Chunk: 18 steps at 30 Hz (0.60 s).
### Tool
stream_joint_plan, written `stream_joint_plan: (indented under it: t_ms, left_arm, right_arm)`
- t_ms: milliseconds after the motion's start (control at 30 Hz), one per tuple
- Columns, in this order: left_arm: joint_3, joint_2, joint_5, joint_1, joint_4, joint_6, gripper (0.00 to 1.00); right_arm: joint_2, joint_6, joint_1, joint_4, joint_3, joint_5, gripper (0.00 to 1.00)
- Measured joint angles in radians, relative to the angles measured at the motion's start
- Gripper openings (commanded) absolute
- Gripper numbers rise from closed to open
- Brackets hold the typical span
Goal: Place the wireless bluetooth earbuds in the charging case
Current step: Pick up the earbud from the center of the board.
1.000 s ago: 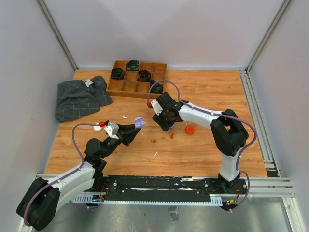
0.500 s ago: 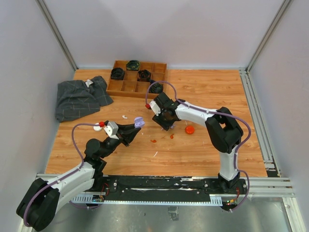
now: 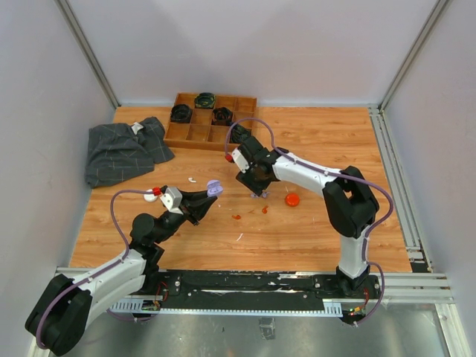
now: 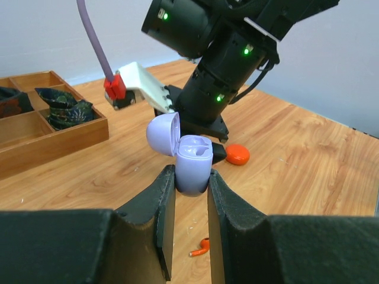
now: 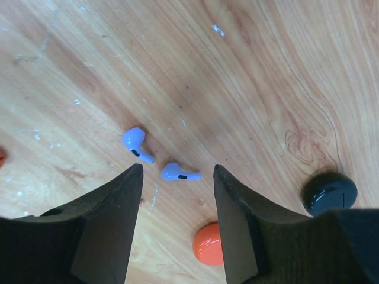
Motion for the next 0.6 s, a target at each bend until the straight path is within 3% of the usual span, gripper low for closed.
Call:
stream_joint_plan:
  t_ms: [267,600]
  left_arm:
    - [0.000,-0.001,0.000,0.000,0.000,-0.001,0.00]
    - [0.000,-0.003,0.003,0.000,-0.015,0.000,0.00]
  right_arm:
    - [-0.002,0.020,0.000,-0.110,0.121,-0.092,0.44]
    - [0.145,-0.058,0.000,-0.218,0.200,-0.192,0.38]
